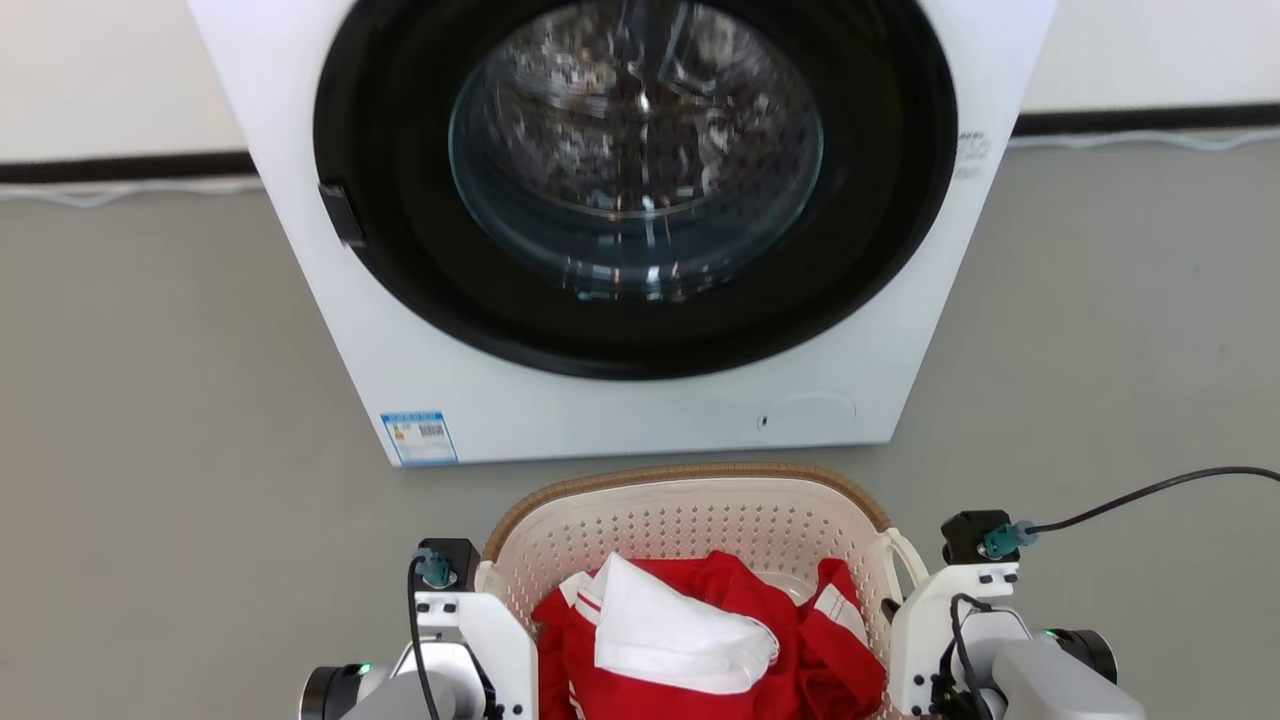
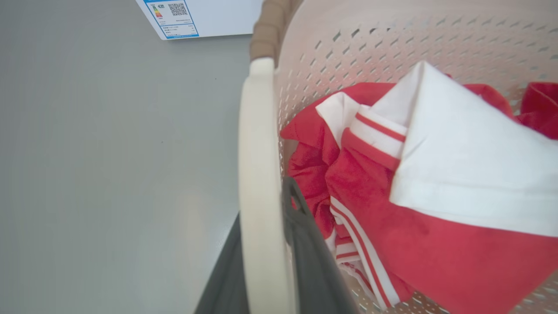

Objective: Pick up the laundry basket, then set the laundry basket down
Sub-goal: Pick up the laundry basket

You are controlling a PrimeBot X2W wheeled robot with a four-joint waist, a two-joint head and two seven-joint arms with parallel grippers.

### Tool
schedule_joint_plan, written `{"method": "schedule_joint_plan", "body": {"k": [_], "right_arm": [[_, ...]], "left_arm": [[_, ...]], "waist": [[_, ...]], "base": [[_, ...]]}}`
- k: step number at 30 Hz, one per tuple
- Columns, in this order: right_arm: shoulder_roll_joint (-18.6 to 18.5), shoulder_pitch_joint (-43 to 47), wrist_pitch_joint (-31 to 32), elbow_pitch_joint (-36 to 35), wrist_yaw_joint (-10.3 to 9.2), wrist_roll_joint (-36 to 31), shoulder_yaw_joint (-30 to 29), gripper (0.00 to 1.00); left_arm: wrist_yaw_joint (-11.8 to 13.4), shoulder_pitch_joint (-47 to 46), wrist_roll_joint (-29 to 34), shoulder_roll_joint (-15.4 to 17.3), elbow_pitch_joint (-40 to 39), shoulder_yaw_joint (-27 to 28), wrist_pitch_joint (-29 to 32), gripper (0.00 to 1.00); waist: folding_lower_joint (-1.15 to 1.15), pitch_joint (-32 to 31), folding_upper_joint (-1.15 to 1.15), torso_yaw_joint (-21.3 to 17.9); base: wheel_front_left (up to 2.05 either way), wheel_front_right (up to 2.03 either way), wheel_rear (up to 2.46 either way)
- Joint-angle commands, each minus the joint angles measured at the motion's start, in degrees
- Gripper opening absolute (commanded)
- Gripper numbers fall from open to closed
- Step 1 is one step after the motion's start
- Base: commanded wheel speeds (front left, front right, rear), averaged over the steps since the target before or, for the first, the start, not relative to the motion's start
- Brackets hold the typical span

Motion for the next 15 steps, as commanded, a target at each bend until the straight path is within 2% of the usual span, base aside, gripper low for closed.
{"method": "schedule_joint_plan", "body": {"k": [1, 6, 15], "right_arm": [[0.18, -0.24, -0.28, -0.83, 0.36, -1.09, 0.34, 0.00], [0.27, 0.71, 0.46, -0.83, 0.36, -2.03, -0.73, 0.00], [0.29, 1.22, 1.68, -0.83, 0.36, -0.41, 1.16, 0.00]], "left_arm": [[-0.78, -0.85, -0.38, 1.08, -0.46, 0.47, -0.08, 0.00], [-0.97, 0.29, -1.02, 1.08, -0.96, -0.55, 0.85, 0.00], [-1.00, 1.38, -2.22, 1.08, -0.59, -1.53, 1.21, 0.00]], "waist": [[0.00, -2.63, 0.00, -0.08], [0.00, -4.93, 0.00, 0.13], [0.00, -7.88, 0.00, 0.09]], "base": [[0.00, 0.00, 0.00], [0.00, 0.00, 0.00], [0.00, 0.00, 0.00]]}}
